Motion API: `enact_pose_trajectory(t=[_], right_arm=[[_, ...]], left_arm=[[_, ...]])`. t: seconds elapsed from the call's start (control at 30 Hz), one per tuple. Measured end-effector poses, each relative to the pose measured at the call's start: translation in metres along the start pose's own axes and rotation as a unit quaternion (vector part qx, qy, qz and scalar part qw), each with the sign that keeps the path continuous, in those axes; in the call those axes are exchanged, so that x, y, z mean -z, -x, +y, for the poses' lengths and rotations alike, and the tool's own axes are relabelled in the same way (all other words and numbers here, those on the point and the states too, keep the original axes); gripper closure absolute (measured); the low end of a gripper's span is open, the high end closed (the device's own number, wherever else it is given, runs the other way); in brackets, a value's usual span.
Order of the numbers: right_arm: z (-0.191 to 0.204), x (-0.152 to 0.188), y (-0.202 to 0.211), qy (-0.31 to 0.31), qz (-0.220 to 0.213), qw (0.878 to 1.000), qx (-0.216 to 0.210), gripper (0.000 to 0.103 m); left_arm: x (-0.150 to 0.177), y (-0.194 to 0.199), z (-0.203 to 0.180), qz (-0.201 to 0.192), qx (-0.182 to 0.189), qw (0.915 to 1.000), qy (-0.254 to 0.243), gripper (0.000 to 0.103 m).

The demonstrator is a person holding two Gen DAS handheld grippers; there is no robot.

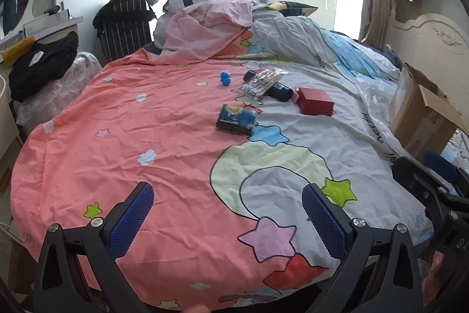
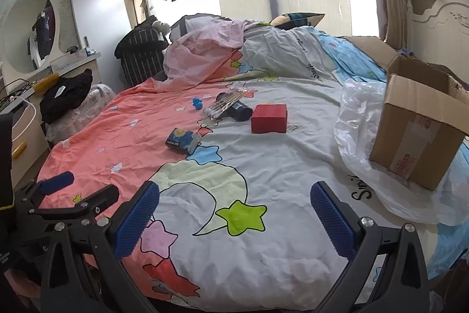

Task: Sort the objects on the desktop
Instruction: 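Move both grippers toward the objects on the bed cover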

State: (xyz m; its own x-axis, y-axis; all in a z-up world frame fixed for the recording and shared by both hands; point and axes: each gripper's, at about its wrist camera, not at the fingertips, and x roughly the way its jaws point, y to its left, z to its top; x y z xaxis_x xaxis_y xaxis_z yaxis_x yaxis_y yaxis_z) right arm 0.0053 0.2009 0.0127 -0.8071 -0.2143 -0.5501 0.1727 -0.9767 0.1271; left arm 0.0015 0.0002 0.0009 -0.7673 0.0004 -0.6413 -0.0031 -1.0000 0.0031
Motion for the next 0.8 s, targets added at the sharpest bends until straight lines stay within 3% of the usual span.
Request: enact_pose_trajectory(t=[0.13,0.3,0.57,0.7,0.8], right_arm=[[-0.001,0.000,0.003,-0.008,0.001,1.000,-0.020,0.000],[-0.002,0.004,0.007,-0.014,0.004,0.999,-0.042,0.000],[0.004,0.007,0.010,-0.014,0.015,1.000,-0.023,0.000],[0.004,0.009,0.013,-0.009,0.015,1.000,-0.013,0.000],[0.007,0.009,0.017,0.001,0.012,1.000,-0.002,0.000]], left_arm=[[0.005,0.008,-0.012,-0.008,-0.016,0.9996,-0.021,0.000],[0.004,0.018,-0.001,-0.005,0.027,0.9996,0.003,0.000],[0.015,0.021,-0.018,-0.004,0.009,0.9984,-0.056,0.000],[0.016,0.024,-0.015,-0.011,0.015,0.9985,-0.052,0.000],[0.014,0.031,-0.010,-0.043,0.021,0.9980,-0.041,0.000]])
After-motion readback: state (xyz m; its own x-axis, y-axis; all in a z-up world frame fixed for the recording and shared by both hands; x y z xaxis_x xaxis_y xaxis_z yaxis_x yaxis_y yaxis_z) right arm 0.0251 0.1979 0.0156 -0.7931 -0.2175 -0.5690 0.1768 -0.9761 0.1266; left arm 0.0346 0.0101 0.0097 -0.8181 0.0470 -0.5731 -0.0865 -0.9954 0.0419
